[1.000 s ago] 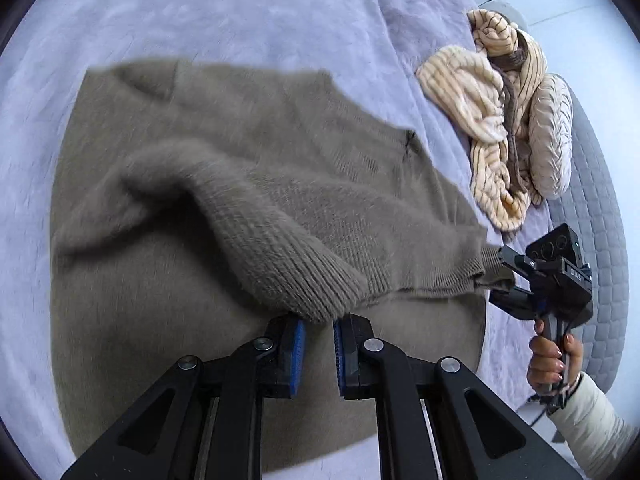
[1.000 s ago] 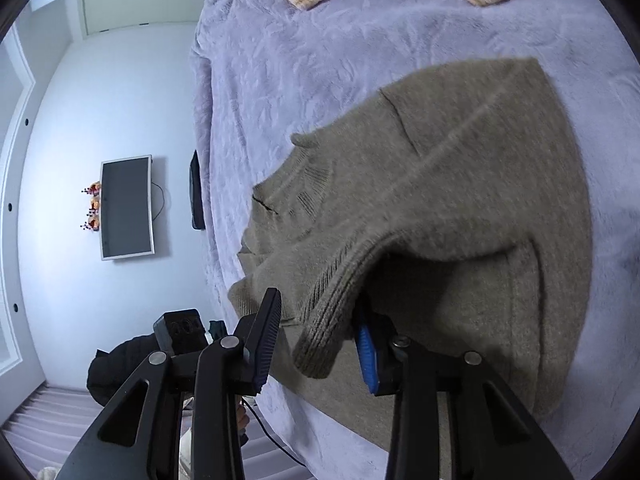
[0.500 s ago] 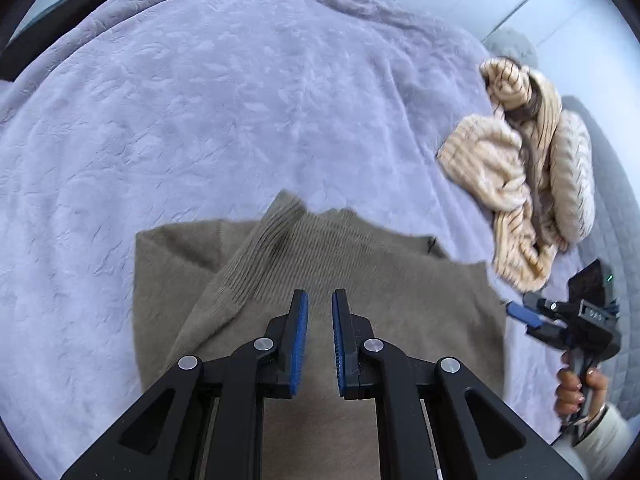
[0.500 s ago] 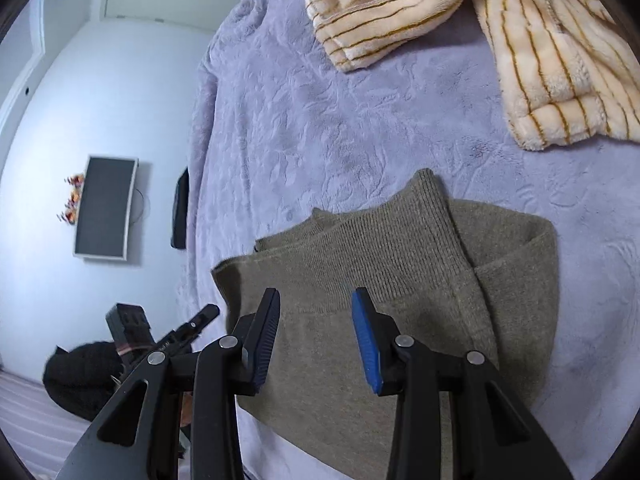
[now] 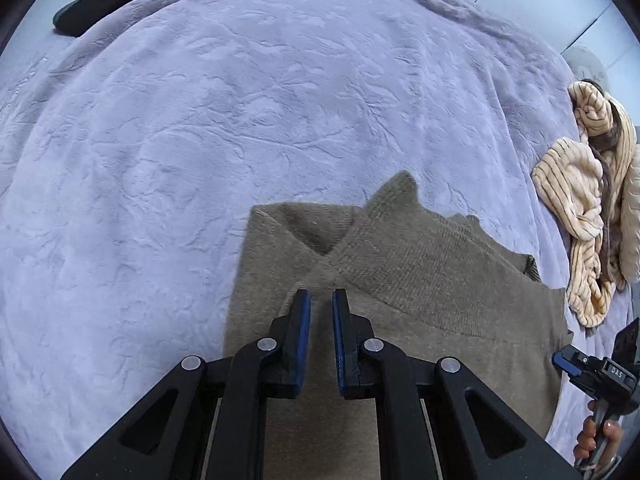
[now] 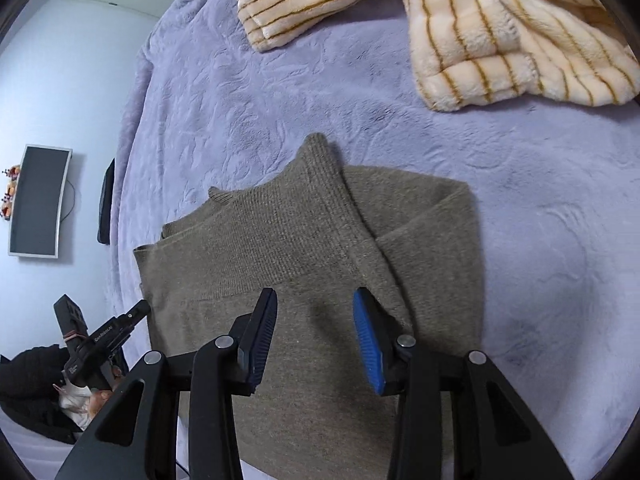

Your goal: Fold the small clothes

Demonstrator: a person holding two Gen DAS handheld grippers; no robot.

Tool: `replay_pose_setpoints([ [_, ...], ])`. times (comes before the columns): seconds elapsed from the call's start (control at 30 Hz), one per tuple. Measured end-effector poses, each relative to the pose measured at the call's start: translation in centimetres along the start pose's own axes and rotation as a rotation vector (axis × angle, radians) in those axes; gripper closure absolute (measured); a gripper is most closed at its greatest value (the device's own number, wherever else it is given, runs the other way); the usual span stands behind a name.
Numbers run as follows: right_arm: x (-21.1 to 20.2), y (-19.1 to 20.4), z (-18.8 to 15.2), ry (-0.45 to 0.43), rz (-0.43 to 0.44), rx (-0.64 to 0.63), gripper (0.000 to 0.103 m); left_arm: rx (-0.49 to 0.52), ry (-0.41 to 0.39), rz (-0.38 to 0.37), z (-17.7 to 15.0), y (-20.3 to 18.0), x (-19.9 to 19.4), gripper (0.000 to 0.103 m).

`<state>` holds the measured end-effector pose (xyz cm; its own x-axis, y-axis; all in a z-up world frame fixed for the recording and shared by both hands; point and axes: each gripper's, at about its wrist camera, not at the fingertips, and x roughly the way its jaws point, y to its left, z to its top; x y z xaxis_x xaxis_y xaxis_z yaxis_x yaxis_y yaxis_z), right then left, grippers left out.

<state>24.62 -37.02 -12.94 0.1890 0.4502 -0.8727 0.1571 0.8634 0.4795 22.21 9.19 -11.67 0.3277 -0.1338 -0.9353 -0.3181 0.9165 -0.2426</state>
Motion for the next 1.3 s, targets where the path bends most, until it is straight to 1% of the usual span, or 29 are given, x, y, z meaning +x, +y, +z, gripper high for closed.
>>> replay_pose_setpoints([
  [0.03, -0.4, 0.1, -0.1, -0.008, -0.01, -0.004, 0.053, 0.005, -0.001, 0.016, -0.1, 0.2, -0.3, 0.091],
  [0.13, -1.8, 0.6, -0.7, -0.032, -0.039, -0.021, 0.049, 0.051, 0.015, 0.054, -1.2, 0.0, -1.1, 0.091],
  [0.2, -2.6, 0.9, -1.7, -0.038, -0.053, -0.036, 0.041, 0.086, 0.034, 0.06, -2.5, -0.5, -1.7, 0.091],
  [0.3, -3.7, 0.9, -3.7, -0.036, -0.057, -0.043, 0.035, 0.09, 0.048, 0.044, -4.7, -0.4, -2.7, 0.091],
  [0.33, -4.1, 0.7, -4.7, -0.032, -0.063, -0.042, 0.034, 0.083, 0.06, 0.035, -5.6, -0.2, -2.9, 0.083],
  [0.37, -4.3, 0.4, -5.5, -0.027, -0.071, -0.04, 0.034, 0.075, 0.074, 0.03, -6.4, 0.0, -3.0, 0.047],
  [0.4, -4.6, 0.1, -6.4, -0.021, -0.08, -0.037, 0.034, 0.068, 0.08, 0.038, -7.3, 0.3, -3.2, 0.023],
  [0.43, -4.8, -0.2, -7.4, -0.014, -0.088, -0.033, 0.034, 0.072, 0.067, 0.068, -8.2, 0.4, -3.6, 0.0],
  [0.47, -5.1, -0.6, -8.3, -0.008, -0.098, -0.027, 0.034, 0.086, 0.049, 0.09, -9.0, 0.5, -4.0, 0.0],
  [0.5, -5.3, -1.0, -9.3, -0.004, -0.106, -0.019, 0.034, 0.098, 0.058, 0.098, -9.9, 0.7, -4.3, 0.0],
  [0.6, -5.7, -2.3, -11.8, 0.016, -0.104, 0.025, 0.034, 0.068, 0.089, 0.077, -11.6, 2.0, -4.8, 0.0],
  [0.67, -5.9, -3.4, -13.5, 0.022, -0.085, 0.073, 0.034, 0.046, 0.097, 0.065, -12.3, 3.0, -5.3, 0.0],
  [0.73, -6.0, -4.2, -15.0, 0.029, -0.049, 0.12, 0.034, 0.03, 0.107, 0.027, -12.6, 3.9, -5.7, 0.0],
  [0.8, -5.8, -4.3, -16.0, 0.044, -0.015, 0.14, 0.034, 0.018, 0.11, -0.002, -12.6, 4.7, -6.0, 0.0],
  [0.87, -5.3, -3.9, -17.0, 0.063, -0.002, 0.13, 0.034, 0.02, 0.108, -0.038, -12.3, 5.1, -6.1, 0.0],
  [0.9, -5.1, -3.6, -17.3, 0.071, -0.007, 0.119, 0.034, 0.022, 0.11, -0.075, -12.1, 5.3, -6.1, 0.0],
  [0.97, -4.6, -2.7, -17.6, 0.082, -0.006, 0.102, 0.034, 0.028, 0.125, -0.149, -11.9, 5.5, -5.8, 0.005],
  [1.0, -4.4, -2.4, -17.7, 0.086, -0.002, 0.097, 0.034, 0.039, 0.138, -0.163, -11.9, 5.5, -5.4, 0.006],
  [1.1, -3.9, -1.4, -18.0, 0.1, 0.008, 0.071, 0.034, 0.094, 0.166, -0.155, -12.0, 5.2, -4.2, 0.006],
  [1.13, -3.7, -1.1, -18.1, 0.109, 0.008, 0.062, 0.034, 0.108, 0.174, -0.158, -12.1, 5.2, -3.9, 0.01],
  [1.17, -3.4, -0.8, -18.2, 0.118, 0.006, 0.056, 0.034, 0.118, 0.182, -0.166, -12.2, 5.1, -3.6, 0.019],
  [1.2, -3.1, -0.7, -18.5, 0.125, 0.006, 0.053, 0.034, 0.125, 0.196, -0.182, -12.3, 5.1, -3.4, 0.022],
  [1.3, -2.2, -0.4, -18.9, 0.137, 0.0, 0.064, 0.034, 0.154, 0.187, -0.23, -12.6, 4.9, -4.1, 0.023],
])
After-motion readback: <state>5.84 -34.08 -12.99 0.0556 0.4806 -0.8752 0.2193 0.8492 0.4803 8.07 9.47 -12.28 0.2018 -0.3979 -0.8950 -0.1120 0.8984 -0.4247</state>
